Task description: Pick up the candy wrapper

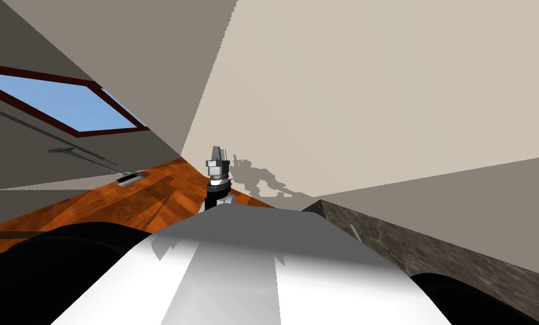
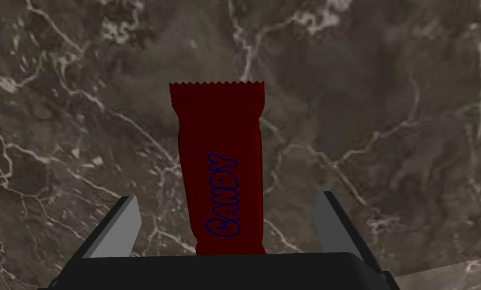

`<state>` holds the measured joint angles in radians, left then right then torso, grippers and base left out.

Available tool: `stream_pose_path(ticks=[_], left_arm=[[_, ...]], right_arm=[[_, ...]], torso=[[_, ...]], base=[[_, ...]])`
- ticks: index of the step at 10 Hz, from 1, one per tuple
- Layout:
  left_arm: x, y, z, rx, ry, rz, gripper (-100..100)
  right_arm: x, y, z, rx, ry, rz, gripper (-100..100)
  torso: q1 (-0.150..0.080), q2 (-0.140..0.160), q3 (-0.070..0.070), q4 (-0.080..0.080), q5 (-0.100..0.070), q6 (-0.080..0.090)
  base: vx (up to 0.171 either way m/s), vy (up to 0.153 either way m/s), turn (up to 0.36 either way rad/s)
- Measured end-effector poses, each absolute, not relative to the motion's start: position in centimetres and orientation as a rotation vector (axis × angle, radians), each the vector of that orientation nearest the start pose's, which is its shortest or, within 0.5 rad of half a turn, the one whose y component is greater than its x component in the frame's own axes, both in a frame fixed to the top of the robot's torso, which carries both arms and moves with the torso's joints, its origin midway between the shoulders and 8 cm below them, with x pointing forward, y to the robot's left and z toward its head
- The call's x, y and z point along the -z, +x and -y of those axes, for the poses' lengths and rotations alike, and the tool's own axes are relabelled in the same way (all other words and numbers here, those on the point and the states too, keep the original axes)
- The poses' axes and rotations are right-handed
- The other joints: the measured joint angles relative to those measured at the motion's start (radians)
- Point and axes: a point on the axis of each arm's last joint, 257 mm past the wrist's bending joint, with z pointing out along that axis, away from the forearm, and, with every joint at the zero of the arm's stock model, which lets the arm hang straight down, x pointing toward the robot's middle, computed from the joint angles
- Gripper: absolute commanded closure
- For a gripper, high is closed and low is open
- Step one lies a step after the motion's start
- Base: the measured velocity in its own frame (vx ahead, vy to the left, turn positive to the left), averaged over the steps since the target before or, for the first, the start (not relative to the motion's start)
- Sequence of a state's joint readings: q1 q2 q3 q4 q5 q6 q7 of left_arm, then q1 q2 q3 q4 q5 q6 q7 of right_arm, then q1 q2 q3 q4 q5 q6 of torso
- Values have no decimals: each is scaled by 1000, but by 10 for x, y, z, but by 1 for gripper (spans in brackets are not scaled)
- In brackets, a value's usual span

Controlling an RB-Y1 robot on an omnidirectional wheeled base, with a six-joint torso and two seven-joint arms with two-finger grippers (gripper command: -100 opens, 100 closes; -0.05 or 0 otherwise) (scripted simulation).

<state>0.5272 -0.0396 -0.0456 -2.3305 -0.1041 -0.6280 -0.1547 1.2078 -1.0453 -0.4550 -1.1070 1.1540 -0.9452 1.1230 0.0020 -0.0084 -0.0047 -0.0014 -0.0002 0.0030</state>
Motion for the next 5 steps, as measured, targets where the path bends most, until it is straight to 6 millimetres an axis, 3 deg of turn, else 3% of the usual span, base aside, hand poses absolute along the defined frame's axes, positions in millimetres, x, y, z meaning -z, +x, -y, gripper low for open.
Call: stream_pose_path(ticks=[2, 3, 5], left_arm=[[-60, 312, -251, 1157, -449, -563, 0], [-60, 312, -252, 1157, -450, -563, 0], [-60, 312, -252, 1157, -450, -563, 0]], right_arm=[[349, -125, 656, 176, -1807, -2455, -100], [350, -125, 656, 180, -1809, -2456, 100], [350, -124, 657, 182, -1809, -2455, 100]], torso=[[1, 2, 1, 1, -2, 0], [-1, 1, 1, 1, -4, 0], [-3, 1, 1, 1, -5, 0]], base=[[-13, 15, 38], [0, 0, 0], [0, 0, 0]])
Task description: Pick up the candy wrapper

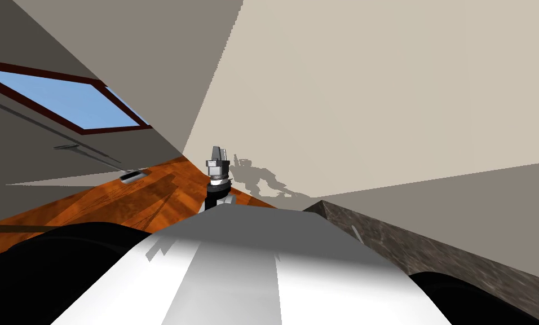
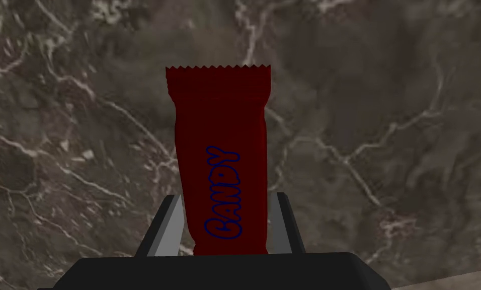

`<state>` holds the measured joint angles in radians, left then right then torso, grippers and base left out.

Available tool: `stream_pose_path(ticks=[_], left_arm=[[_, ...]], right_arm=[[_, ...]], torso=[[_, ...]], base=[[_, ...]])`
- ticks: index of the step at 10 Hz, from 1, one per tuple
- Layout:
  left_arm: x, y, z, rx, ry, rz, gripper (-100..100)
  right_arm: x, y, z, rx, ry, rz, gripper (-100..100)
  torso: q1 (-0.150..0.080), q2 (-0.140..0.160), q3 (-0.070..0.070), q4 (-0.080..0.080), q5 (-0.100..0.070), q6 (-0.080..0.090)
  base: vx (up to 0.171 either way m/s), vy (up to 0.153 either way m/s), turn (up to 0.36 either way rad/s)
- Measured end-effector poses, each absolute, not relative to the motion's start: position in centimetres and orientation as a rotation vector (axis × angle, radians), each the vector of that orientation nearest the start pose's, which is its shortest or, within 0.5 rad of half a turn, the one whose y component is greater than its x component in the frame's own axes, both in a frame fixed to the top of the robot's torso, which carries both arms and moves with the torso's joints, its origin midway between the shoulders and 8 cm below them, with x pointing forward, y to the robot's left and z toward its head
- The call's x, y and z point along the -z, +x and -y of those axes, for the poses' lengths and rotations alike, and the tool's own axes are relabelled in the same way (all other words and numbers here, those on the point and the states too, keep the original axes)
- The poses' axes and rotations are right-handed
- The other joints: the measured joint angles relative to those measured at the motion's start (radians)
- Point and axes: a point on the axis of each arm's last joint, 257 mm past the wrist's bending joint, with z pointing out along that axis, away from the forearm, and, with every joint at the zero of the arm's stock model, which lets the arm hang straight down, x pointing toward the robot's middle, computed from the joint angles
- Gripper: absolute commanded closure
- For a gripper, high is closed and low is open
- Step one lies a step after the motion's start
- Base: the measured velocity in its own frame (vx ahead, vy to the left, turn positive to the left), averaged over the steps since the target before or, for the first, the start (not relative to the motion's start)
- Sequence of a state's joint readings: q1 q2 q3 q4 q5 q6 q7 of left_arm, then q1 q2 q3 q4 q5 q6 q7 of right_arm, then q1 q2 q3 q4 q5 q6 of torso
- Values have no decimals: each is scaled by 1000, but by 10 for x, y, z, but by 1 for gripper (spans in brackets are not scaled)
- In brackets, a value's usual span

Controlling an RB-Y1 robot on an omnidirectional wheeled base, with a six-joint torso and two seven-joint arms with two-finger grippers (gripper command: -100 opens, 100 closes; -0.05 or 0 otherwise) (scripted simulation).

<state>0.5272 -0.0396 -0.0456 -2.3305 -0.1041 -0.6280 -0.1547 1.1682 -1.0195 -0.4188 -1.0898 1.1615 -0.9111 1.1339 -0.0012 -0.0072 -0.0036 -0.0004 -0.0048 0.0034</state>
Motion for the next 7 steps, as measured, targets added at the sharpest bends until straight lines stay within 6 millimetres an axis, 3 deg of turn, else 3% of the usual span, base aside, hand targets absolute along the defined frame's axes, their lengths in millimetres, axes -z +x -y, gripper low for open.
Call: stream_pose_path(ticks=[2, 3, 4, 6, 7], left_arm=[[-60, 312, -252, 1157, -449, -563, 0], [-60, 312, -252, 1157, -449, -563, 0], [-60, 312, -252, 1157, -449, -563, 0], [-60, 312, -252, 1157, -449, -564, 0], [-60, 312, -252, 1157, -449, -563, 0]], right_arm=[[350, -125, 657, 181, -1809, -2455, 100], [350, -125, 657, 180, -1809, -2456, 0], [350, -125, 657, 180, -1809, -2455, 100], [335, -125, 664, 172, -1825, -2452, 100], [334, -126, 664, 170, -1826, -2452, 0]], torso=[[0, 0, 0, 0, 0, 0], [0, 0, 0, 0, 0, 0], [0, 0, 0, 0, 0, 0], [-1, -1, -1, 0, 1, 1], [-1, -1, 0, 0, 0, 0]], base=[[0, 0, 0], [0, 0, 0], [3, -28, -66], [16, -16, -53], [0, 0, 0]])
